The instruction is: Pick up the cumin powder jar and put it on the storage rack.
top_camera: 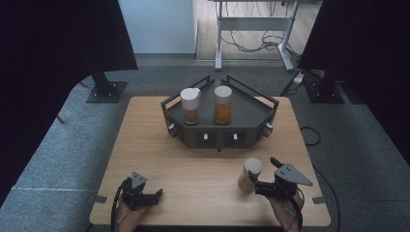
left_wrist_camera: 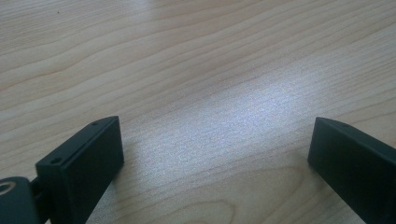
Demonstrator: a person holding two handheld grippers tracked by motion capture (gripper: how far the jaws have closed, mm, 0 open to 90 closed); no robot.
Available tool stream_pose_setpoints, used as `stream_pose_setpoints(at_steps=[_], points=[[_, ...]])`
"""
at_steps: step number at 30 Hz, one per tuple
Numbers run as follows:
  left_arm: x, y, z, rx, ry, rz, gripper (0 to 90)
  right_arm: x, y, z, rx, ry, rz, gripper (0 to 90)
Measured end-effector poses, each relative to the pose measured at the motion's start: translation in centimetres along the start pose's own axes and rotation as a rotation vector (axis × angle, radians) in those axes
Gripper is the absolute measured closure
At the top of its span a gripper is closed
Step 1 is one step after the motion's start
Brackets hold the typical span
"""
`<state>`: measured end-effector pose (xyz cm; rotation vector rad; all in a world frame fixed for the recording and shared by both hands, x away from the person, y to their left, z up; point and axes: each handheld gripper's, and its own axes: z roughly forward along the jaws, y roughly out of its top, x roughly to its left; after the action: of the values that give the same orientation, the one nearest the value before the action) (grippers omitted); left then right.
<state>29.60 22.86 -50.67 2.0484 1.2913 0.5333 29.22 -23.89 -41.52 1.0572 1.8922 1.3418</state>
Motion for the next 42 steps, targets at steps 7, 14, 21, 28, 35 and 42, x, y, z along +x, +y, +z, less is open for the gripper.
stream_pose_setpoints(at_steps=[7, 14, 21, 28, 35, 42], points=[[0.0, 0.0, 0.0, 0.000, 0.000, 0.000, 3.0, 0.2, -0.3, 0.6, 0.015, 0.006, -0.005, 6.2], [0.0, 0.0, 0.0, 0.000, 0.000, 0.000, 3.0, 0.2, -0.7, 1.2, 0.032, 0.011, -0.005, 6.9], [0.0, 0.0, 0.0, 0.000, 0.000, 0.000, 3.0, 0.4, -0.9, 1.8, 0.039, 0.025, -0.009, 8.9], [0.0, 0.0, 0.0, 0.000, -0.001, 0.001, 3.0, 0.4, -1.1, 2.4, 0.052, 0.038, -0.012, 12.4], [0.0, 0.0, 0.0, 0.000, -0.002, 0.001, 3.0, 0.4, -1.3, 2.6, 0.061, 0.061, 0.008, 21.6], [0.0, 0.0, 0.0, 0.000, -0.003, 0.002, 3.0, 0.3, -1.5, 2.4, 0.043, 0.082, 0.031, 32.2]])
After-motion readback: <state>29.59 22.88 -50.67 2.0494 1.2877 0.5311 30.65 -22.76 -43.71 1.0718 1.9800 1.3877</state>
